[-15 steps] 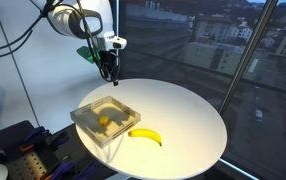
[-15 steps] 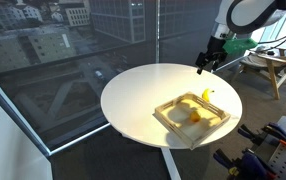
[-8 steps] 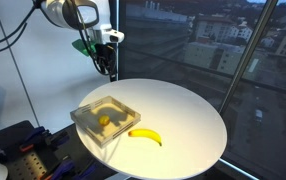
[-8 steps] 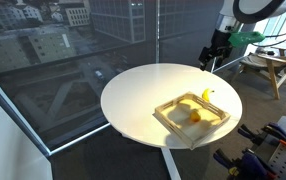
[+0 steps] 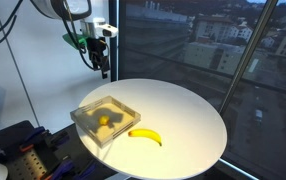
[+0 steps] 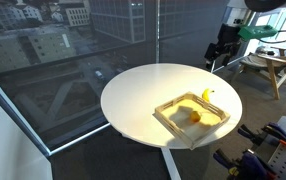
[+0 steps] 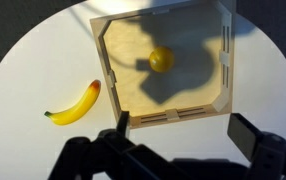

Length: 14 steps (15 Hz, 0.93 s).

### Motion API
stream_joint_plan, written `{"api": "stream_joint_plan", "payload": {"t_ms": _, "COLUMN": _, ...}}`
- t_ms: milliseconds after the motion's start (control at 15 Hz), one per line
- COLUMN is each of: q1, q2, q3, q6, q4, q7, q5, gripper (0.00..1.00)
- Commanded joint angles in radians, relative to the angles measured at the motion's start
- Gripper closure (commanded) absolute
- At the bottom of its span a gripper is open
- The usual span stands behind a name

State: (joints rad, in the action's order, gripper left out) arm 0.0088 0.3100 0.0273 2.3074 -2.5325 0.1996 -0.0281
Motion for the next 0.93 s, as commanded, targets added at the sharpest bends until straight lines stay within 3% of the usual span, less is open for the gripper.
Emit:
{"api": "stream_joint_plan", "payload": {"t_ms": 0, "q1": -0.01, "q2": 0.068, "q3": -0.01, "q6": -0.039, "q4": -0.028, "q7": -0.02, "q5": -0.027, "gripper": 0.0}}
{"api": "stream_joint_plan", "payload": {"t_ms": 867, "q1": 0.005, "q2": 0.182, "q3": 0.006, "q6": -0.071, "q4": -0.042, "q7": -0.125, "q5": -0.06, "gripper": 0.0}}
